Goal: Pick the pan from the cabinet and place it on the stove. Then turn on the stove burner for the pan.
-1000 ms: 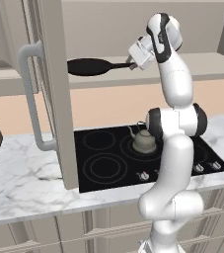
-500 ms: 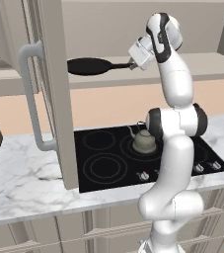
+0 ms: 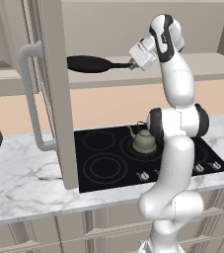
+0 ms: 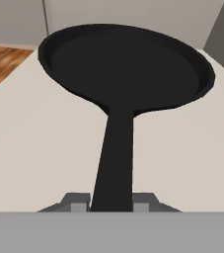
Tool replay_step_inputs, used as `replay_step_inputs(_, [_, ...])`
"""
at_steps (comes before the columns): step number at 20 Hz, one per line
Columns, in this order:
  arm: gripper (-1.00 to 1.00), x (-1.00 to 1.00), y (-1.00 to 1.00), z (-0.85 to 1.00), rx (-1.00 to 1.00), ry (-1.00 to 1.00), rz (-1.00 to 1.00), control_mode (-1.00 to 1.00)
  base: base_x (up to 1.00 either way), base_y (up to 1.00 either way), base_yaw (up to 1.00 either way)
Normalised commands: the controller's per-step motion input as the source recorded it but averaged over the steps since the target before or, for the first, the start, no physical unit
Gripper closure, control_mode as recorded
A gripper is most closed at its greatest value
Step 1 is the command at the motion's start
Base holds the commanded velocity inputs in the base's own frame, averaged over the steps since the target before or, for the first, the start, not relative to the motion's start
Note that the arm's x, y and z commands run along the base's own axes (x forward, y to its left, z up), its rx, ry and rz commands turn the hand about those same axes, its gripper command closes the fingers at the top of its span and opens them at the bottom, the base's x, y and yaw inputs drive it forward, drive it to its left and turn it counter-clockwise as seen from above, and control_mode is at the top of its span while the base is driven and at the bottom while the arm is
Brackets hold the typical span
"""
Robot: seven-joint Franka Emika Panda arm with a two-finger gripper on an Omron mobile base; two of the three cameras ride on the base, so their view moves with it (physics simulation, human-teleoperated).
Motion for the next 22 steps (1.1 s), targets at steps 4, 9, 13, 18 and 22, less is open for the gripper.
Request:
replay_step_inputs(4, [1.00, 0.00, 0.00, -0.20, 0.09, -0.07, 0.00, -1.00, 0.00, 0.00, 0.00])
replay_step_inputs(9, [1.00, 0.00, 0.00, -0.21, 0.10, -0.10, 0.00, -1.00, 0.00, 0.00, 0.00])
replay_step_inputs(13, [1.00, 0.00, 0.00, -0.20, 0.09, -0.08, 0.00, -1.00, 0.00, 0.00, 0.00])
replay_step_inputs(18, [1.00, -0.09, -0.06, -0.03, 0.12, -0.07, -0.02, -1.00, 0.00, 0.00, 0.00])
replay_step_inputs(22, [1.00, -0.29, -0.19, 0.00, 0.11, -0.05, -0.04, -1.00, 0.00, 0.00, 0.00])
